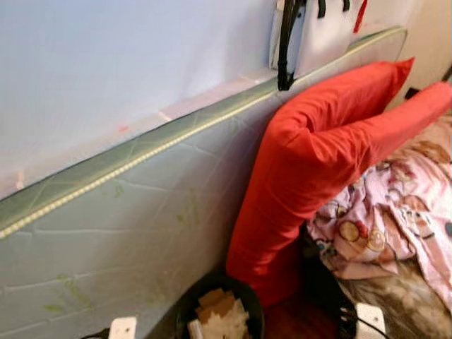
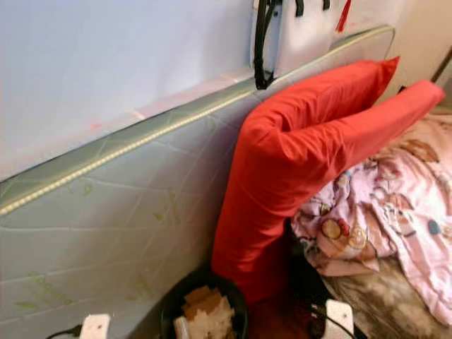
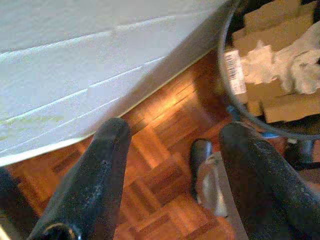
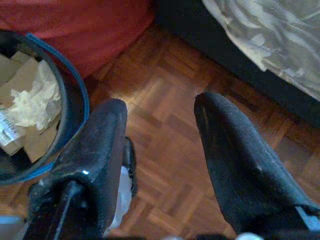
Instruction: Clean up the room
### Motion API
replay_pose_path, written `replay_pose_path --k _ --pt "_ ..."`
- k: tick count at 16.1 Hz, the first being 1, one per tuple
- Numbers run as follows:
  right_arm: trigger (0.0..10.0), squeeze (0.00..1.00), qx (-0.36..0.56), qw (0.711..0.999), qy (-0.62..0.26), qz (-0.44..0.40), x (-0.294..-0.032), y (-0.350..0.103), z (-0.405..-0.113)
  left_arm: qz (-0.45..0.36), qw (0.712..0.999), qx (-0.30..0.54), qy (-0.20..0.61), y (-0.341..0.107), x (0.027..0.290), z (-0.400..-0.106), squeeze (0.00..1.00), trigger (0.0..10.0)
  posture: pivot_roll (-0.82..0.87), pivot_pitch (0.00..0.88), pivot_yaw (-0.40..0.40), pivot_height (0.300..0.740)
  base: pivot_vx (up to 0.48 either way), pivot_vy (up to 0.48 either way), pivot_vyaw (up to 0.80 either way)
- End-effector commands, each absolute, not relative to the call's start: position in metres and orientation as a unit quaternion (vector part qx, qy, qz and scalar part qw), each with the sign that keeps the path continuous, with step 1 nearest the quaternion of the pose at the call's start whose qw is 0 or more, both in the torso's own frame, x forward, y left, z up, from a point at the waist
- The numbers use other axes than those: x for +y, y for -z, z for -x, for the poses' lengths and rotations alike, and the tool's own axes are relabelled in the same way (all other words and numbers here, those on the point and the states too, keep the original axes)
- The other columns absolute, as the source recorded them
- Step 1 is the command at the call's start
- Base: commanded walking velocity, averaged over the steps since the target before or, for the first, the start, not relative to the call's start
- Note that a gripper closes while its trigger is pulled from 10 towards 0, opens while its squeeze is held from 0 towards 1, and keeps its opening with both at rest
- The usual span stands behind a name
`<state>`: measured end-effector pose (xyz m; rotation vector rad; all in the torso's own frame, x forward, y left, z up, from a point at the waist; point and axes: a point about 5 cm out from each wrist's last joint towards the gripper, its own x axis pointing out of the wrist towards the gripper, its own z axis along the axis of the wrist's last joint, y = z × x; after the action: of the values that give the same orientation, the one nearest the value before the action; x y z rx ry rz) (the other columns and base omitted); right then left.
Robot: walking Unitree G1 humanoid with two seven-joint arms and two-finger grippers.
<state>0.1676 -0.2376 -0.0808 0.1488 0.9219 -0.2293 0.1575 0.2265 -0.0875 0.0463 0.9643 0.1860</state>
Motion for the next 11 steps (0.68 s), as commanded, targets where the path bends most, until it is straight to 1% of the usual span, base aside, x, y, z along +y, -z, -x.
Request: replay_pose_path --k 1,3,9,11 --pt "10.0 0.0 0.445 0.885 0.116 -0.073 -0.2405 0.0812 -0.1648 -0.021 0.877 0.472 -0.092 0.0894 0.2263 -0.1538 0.0 10.0 0.02 0.0 0.018 0.74 0.0 0.0 0.0" --pt "10.0 0.0 0.444 0.886 0.115 -0.073 -0.2407 0.0809 -0.1652 -0.027 0.877 0.471 -0.086 0.089 0.2261 -0.1548 0.0 10.0 0.02 0.0 0.017 0.74 0.0 0.0 0.0" --pt "10.0 0.0 0.445 0.885 0.118 -0.072 -0.2418 0.0811 -0.1642 -0.025 0.878 0.471 -0.088 0.0894 0.2255 -0.1542 0.0 10.0 0.01 0.0 0.014 0.74 0.0 -0.281 0.0" --pt "10.0 0.0 0.449 0.883 0.118 -0.066 -0.2425 0.0814 -0.1636 -0.025 0.877 0.471 -0.087 0.0895 0.2253 -0.154 0.0 10.0 0.01 0.0 0.014 0.74 0.0 -0.285 -0.56"
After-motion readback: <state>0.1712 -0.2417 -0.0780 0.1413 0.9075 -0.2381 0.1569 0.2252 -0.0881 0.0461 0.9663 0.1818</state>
